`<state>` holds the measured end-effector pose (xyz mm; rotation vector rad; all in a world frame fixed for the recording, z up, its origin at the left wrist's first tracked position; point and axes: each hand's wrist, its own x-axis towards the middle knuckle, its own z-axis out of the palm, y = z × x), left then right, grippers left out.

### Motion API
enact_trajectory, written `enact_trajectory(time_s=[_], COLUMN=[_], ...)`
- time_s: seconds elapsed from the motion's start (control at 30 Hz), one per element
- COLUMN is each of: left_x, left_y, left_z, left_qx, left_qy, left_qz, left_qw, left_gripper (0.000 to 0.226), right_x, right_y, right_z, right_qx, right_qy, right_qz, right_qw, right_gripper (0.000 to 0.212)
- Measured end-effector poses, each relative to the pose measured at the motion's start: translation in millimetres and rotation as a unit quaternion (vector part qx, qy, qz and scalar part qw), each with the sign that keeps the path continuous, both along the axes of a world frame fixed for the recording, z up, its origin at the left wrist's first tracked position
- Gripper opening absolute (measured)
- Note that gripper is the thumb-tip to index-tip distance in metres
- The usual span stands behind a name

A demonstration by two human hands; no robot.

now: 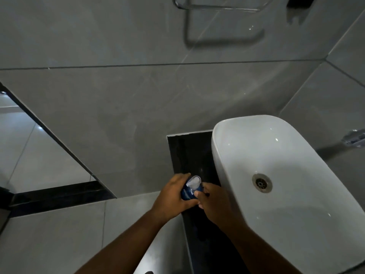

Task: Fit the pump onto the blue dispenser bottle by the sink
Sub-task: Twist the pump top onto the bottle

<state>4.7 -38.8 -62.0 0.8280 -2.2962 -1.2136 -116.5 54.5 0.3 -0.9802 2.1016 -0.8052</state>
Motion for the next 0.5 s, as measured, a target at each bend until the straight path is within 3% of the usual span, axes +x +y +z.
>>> enact_trajectory(time_s=[0.27,0.37,0.5], left_x=[-44.2,-54.7,-61.1], left_y=[-126.0,-156.8,-179.1], left_z=[10.7,18.2,21.2], left_qx=[-0.015,-0.015,-0.016], left_qy=[0.009,-0.011,-0.036], left_qz=[0.053,0.066,0.067], left_qw=[0.998,0.998,0.997], left_gripper=[0.070,0.059,0.061], right_x=[-30.3,-38.6,-40.9], right_y=[-137.7,-170.9,-190.4], right_z=[-7.0,-7.2,-11.8], right_qx=[-0.012,-0.025,-0.046], right_qy=[0.081,0.064,0.038], right_qz=[-0.023,-0.052,-0.056], right_qw=[0.996,0.996,0.997], right_gripper=[0.025,0.025,0.026])
